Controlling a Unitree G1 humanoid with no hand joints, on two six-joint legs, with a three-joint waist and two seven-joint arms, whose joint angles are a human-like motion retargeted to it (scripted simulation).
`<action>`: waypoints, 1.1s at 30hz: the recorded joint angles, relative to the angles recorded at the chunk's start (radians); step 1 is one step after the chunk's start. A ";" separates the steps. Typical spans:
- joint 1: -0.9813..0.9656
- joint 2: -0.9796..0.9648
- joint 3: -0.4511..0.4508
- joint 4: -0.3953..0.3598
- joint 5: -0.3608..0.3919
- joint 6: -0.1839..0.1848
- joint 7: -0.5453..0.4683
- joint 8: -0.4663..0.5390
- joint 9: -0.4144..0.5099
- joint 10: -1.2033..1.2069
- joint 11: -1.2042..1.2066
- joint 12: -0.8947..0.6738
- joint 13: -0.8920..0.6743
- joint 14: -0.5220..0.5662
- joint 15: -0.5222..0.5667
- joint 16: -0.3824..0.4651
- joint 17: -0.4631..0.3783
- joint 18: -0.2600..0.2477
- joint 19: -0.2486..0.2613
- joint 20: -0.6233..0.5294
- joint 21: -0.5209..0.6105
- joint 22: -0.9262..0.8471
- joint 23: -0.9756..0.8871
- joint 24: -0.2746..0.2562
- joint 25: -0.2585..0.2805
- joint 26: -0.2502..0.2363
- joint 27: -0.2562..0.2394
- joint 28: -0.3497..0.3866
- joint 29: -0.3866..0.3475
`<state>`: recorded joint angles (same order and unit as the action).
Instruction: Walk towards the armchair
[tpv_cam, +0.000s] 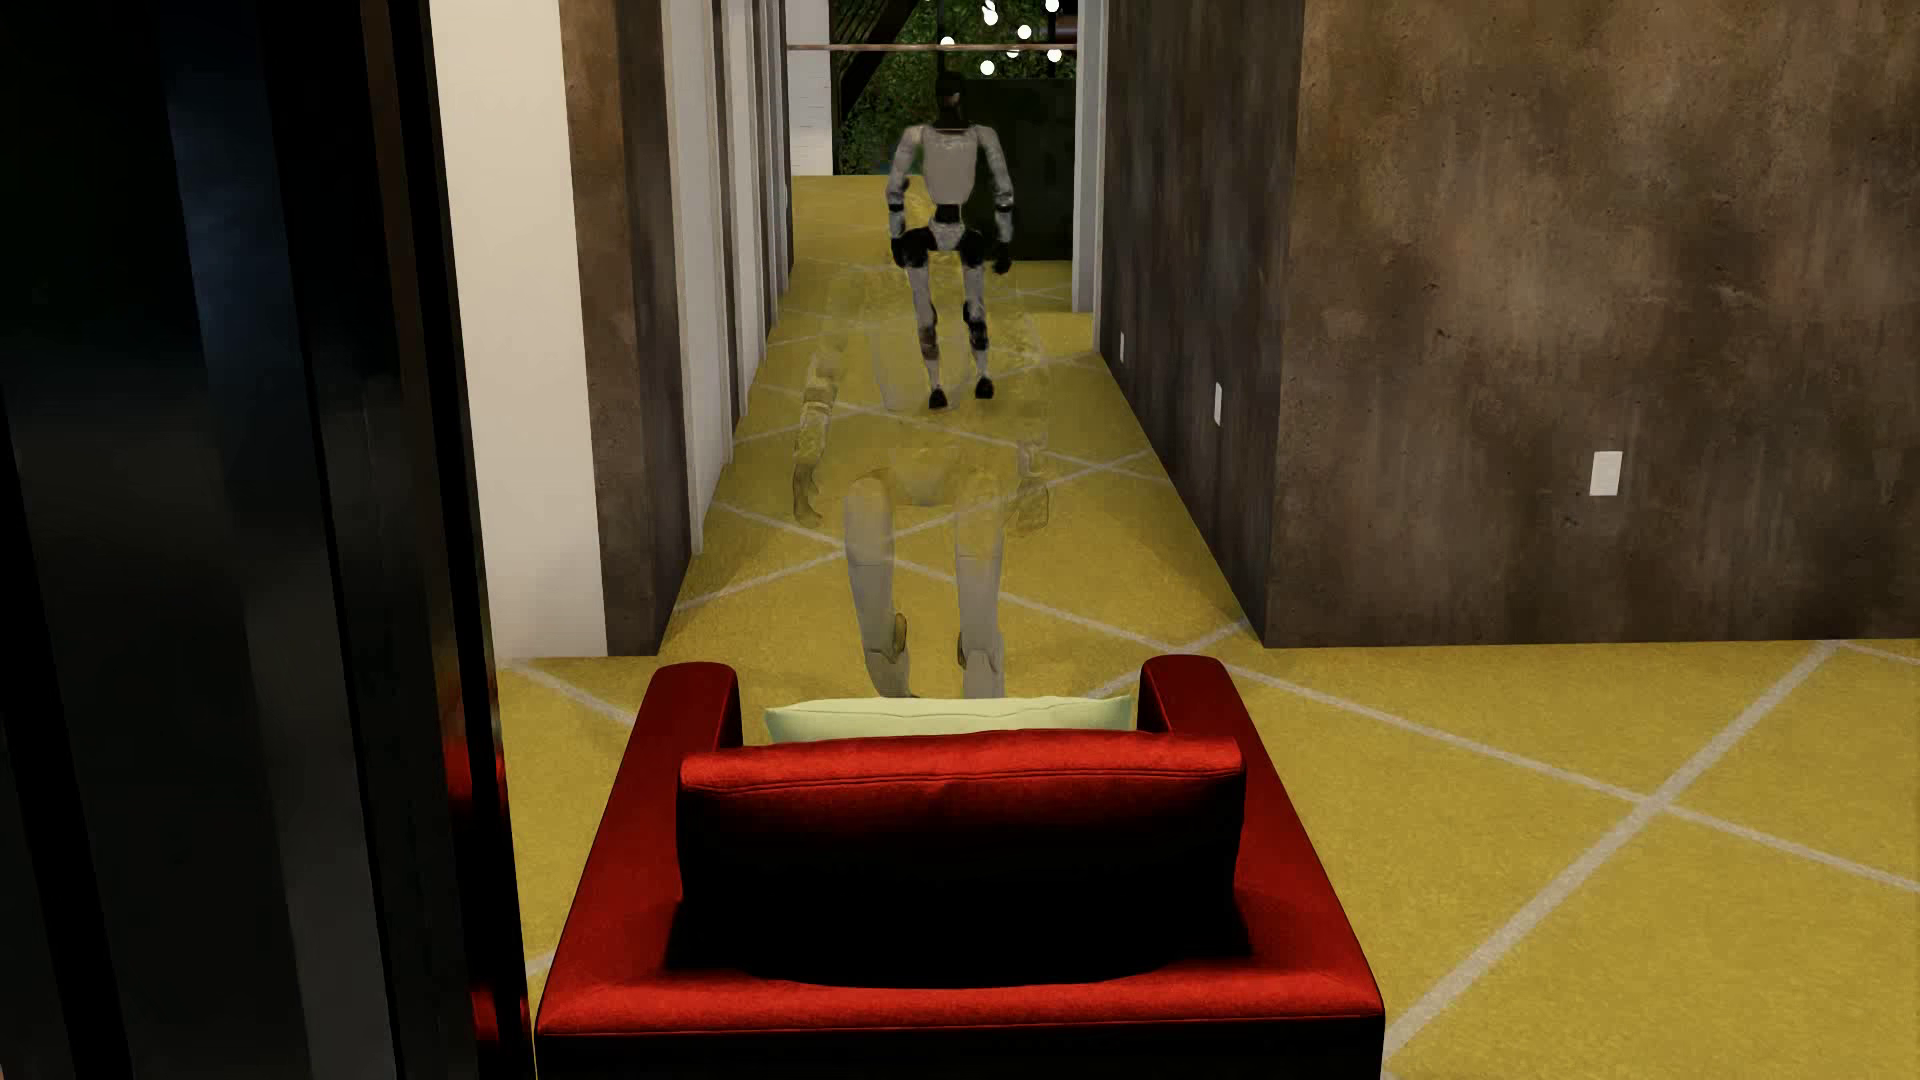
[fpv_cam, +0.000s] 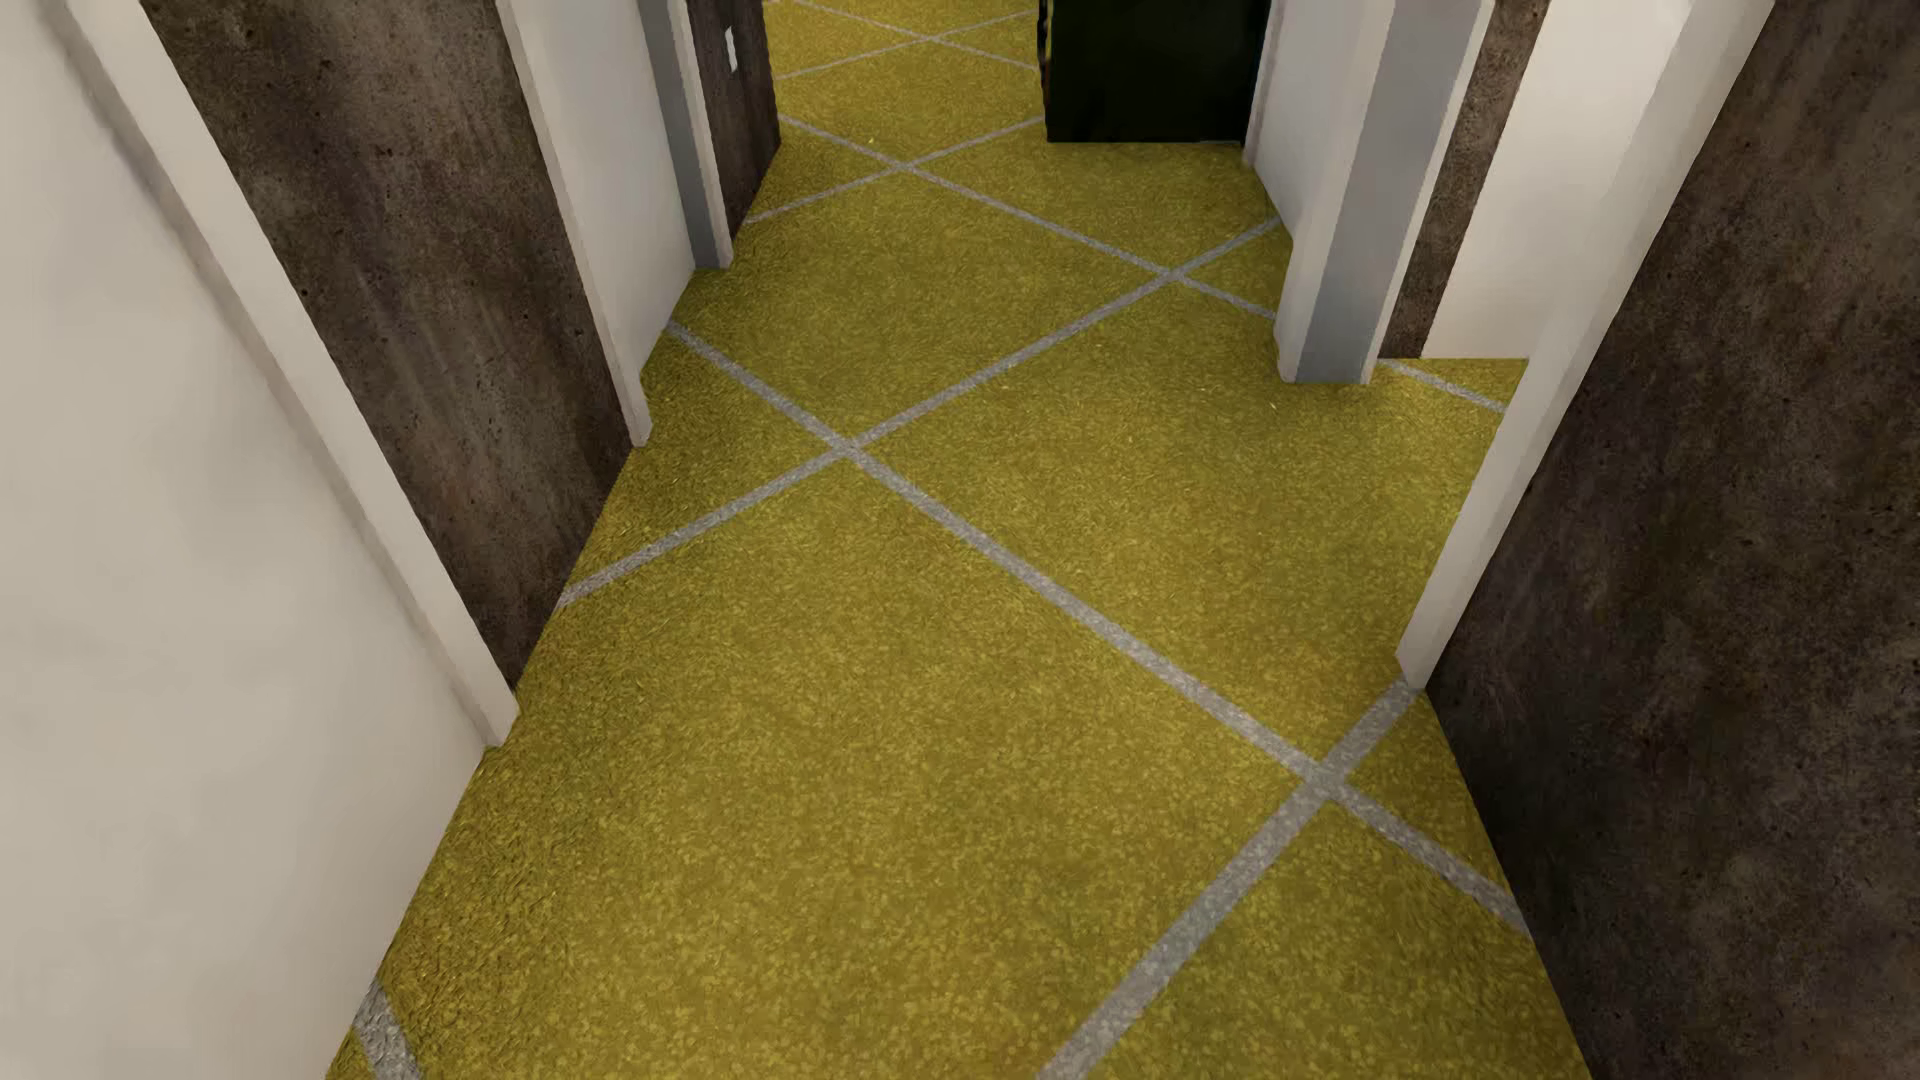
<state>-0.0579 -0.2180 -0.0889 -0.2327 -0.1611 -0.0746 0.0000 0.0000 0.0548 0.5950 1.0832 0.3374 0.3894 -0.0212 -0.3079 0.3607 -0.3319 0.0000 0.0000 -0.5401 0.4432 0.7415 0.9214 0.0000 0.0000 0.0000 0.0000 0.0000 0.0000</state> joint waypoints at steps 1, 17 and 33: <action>0.049 -0.040 -0.041 0.010 -0.001 0.010 0.000 0.000 -0.007 -0.002 -0.162 -0.011 0.035 -0.053 0.032 0.013 -0.001 0.000 0.000 0.045 0.010 -0.084 0.013 0.000 0.000 0.000 0.000 0.000 0.000; 0.039 -0.020 -0.079 0.308 -0.069 0.004 0.000 0.000 -0.015 0.278 -0.296 0.023 0.012 0.457 0.114 0.000 -0.053 0.000 0.000 0.068 -0.052 0.167 -0.163 0.000 0.000 0.000 0.000 0.000 0.000; -0.141 0.122 0.047 0.328 -0.101 0.042 0.000 0.000 -0.005 0.054 -0.311 0.029 -0.025 0.265 -0.004 0.063 -0.126 0.000 0.000 0.183 -0.314 0.048 -0.180 0.000 0.000 0.000 0.000 0.000 0.000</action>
<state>-0.1994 -0.0955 -0.0415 0.0952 -0.2621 -0.0325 0.0000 0.0000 0.0501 0.6490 0.7723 0.3668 0.3639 0.2441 -0.3124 0.4236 -0.4574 0.0000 0.0000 -0.3570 0.1296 0.7893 0.7416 0.0000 0.0000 0.0000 0.0000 0.0000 0.0000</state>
